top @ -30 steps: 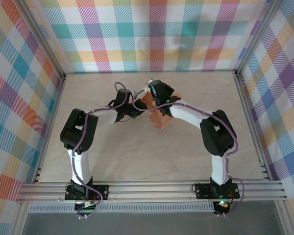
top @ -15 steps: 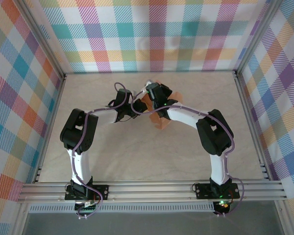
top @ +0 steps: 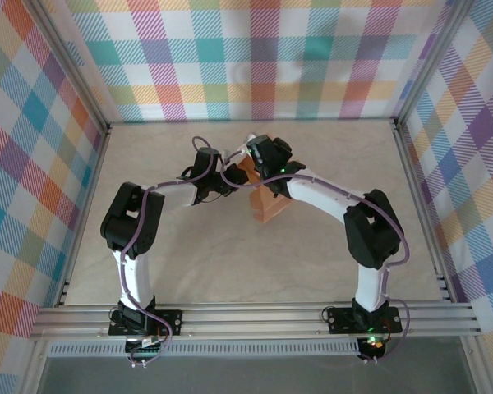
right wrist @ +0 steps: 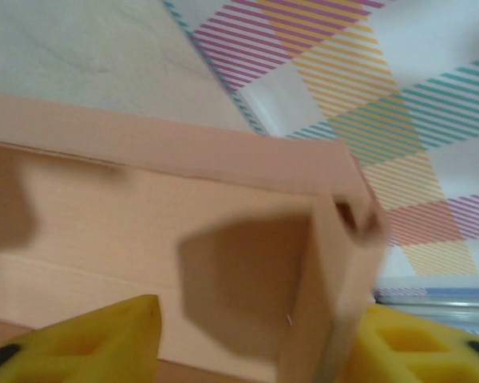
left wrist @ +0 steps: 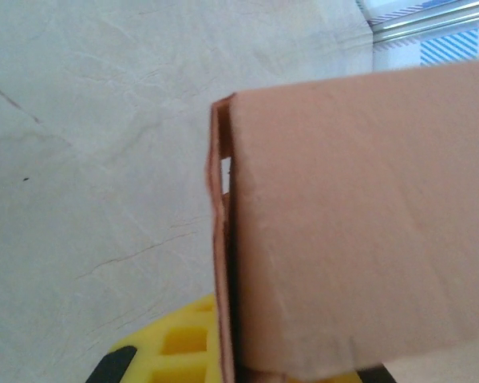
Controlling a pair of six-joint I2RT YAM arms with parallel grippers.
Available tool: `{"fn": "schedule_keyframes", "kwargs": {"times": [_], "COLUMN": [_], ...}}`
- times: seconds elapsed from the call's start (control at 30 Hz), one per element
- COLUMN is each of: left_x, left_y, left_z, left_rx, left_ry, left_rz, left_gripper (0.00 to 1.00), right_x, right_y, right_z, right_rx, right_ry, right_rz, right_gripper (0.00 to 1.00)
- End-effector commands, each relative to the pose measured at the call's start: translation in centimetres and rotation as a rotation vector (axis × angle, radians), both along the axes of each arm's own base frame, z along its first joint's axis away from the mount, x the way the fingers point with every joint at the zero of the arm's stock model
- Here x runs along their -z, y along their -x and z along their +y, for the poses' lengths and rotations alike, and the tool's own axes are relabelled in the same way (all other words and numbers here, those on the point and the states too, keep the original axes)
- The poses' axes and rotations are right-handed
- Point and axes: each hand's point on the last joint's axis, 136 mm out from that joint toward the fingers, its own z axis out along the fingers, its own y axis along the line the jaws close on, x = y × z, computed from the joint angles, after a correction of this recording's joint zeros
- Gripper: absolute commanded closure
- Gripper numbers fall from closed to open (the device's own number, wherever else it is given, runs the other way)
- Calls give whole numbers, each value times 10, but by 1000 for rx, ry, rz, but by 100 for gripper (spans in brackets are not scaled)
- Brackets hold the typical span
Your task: Fold the paper box
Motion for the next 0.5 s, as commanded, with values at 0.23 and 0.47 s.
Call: {"fn": "schedule_keyframes", "kwargs": {"times": [0.23,0.47], "left_x": [-33,-31], "left_y": [-5,-5], "left_z": [-13,-12], "left_rx": [42,42], "left_ry": [47,30], "left_rz": [-97,-98], "left_gripper": [100,100], "right_x": [-45,-73], "right_y": [35,45], "right_z": [6,-16], "right_rx": [-35,7], "right_ry": [-421,-711], "right_rz": [129,153], "right_gripper": [21,18]}}
